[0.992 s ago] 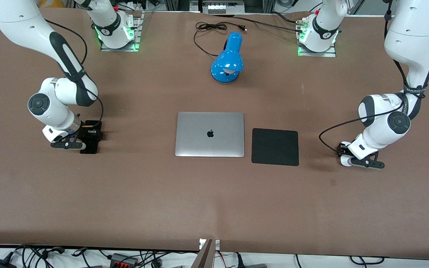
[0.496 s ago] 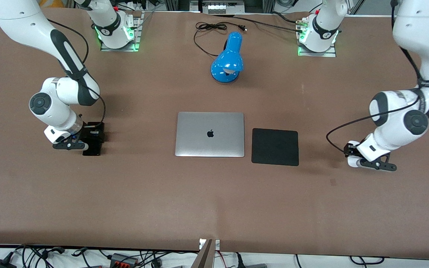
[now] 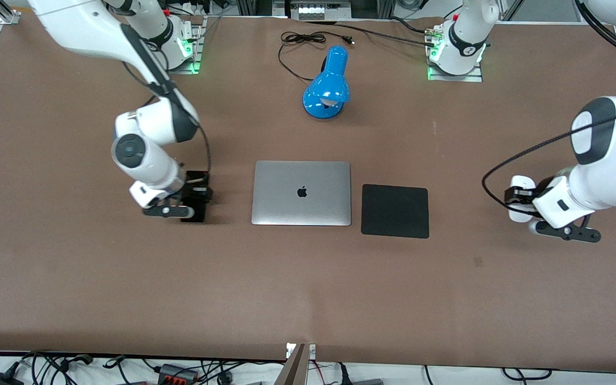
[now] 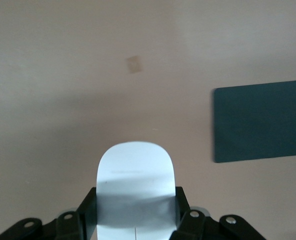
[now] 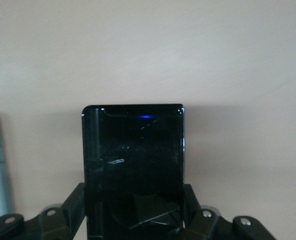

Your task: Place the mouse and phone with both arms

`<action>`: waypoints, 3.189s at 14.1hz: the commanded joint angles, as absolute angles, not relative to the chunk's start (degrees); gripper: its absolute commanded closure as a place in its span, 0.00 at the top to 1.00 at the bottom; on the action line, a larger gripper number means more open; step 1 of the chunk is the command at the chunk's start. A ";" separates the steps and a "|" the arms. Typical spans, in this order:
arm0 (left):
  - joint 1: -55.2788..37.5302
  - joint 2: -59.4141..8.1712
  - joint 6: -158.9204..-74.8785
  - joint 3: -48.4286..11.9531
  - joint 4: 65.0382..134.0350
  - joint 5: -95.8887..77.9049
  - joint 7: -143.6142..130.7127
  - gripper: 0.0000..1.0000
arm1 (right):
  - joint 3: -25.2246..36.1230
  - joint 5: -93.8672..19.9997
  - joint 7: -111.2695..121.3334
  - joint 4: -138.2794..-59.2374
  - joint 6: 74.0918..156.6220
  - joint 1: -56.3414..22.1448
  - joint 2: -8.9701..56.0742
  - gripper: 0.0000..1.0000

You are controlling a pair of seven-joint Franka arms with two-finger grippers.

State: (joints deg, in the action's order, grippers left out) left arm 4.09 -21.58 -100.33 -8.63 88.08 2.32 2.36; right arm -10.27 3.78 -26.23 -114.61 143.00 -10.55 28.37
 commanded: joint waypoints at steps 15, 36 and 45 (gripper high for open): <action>-5.10 -32.07 -143.50 -15.03 109.42 4.92 -20.04 0.39 | -10.11 4.13 -23.76 -108.72 131.16 -3.89 20.16 1.00; -0.36 -23.38 -93.92 -14.50 80.72 6.86 -8.03 1.00 | -0.44 1.23 -3.60 -84.55 83.15 2.37 4.75 1.00; 5.80 -17.75 -79.56 -15.38 72.16 4.31 3.25 1.00 | -0.35 1.23 -3.78 -84.20 83.67 2.73 5.27 1.00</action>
State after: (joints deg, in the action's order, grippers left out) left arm 4.96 -18.54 -82.62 -14.62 72.55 5.46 1.67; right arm -0.89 2.16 -4.50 -84.80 83.36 3.02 4.99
